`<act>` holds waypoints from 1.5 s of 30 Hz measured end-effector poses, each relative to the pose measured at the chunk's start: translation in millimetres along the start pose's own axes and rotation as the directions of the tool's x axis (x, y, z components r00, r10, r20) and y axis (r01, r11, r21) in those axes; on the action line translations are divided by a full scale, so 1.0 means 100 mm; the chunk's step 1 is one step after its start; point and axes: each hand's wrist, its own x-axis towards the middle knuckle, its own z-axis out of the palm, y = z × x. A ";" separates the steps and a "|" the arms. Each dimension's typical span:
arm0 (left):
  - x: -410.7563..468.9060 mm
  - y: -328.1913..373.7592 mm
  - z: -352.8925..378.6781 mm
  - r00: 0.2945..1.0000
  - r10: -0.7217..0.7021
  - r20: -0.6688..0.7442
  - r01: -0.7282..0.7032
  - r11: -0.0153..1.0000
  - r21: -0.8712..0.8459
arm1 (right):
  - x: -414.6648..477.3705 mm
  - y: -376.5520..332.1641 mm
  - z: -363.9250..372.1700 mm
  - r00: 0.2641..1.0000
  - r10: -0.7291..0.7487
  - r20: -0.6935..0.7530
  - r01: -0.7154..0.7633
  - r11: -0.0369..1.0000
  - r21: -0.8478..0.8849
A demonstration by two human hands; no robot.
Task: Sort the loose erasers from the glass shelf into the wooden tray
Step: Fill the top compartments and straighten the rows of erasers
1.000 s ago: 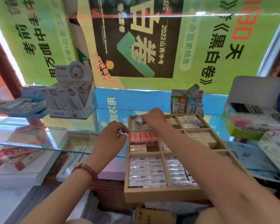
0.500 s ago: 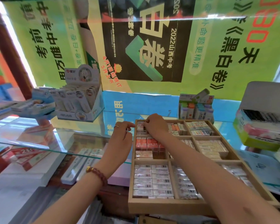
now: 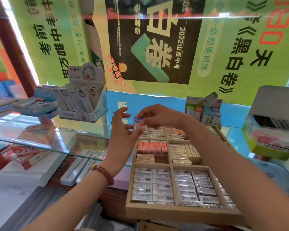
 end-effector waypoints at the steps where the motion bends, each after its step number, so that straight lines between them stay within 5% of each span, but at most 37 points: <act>1: 0.00 0.02 0.03 1.000 -0.004 -0.007 0.004 1.000 -0.002 | 0.04 0.07 -0.01 0.996 0.028 -0.085 -0.023 0.998 0.054; 4: -0.02 0.00 0.08 1.000 -0.030 0.004 0.029 0.995 0.091 | 0.19 0.36 -0.05 0.907 0.149 -0.394 -0.156 0.988 0.014; 6: -0.04 -0.07 0.09 0.998 -0.034 0.052 0.025 0.984 0.176 | 0.25 0.59 -0.04 0.854 0.214 -0.475 -0.278 0.958 -0.067; 9: -0.04 -0.18 0.09 0.992 -0.072 0.100 0.046 0.969 0.243 | 0.27 0.78 0.03 0.853 0.255 -0.456 -0.349 0.927 -0.135; 14: -0.07 -0.18 0.09 0.986 -0.113 0.123 0.078 0.963 0.260 | 0.29 0.77 0.14 0.863 0.118 -0.491 -0.306 0.895 -0.323; 23: -0.09 -0.14 0.06 0.978 -0.099 0.184 0.038 0.952 0.305 | 0.25 0.69 0.09 0.958 0.203 -0.200 -0.266 0.888 -0.374; 30: -0.11 -0.17 0.05 0.964 -0.089 0.250 0.001 0.942 0.334 | 0.23 0.72 0.18 0.955 0.147 -0.256 -0.251 0.861 -0.442; 34: -0.11 -0.12 0.05 0.953 -0.076 0.294 -0.038 0.931 0.364 | 0.17 0.70 0.21 0.941 0.143 -0.307 -0.305 0.750 -0.586; 39: 0.01 -0.06 0.15 0.916 -0.071 0.394 -0.158 0.839 0.521 | -0.19 0.69 -0.31 0.889 0.084 -0.450 -0.202 0.954 -0.221; 42: 0.08 -0.05 0.27 0.843 -0.115 0.525 -0.290 0.725 0.624 | -0.51 0.77 -0.57 0.816 0.122 -0.564 -0.257 0.952 -0.165; 45: 0.10 -0.09 0.34 0.800 -0.138 0.584 -0.399 0.606 0.689 | -0.78 0.87 -0.58 0.827 0.180 -0.532 -0.360 0.897 -0.256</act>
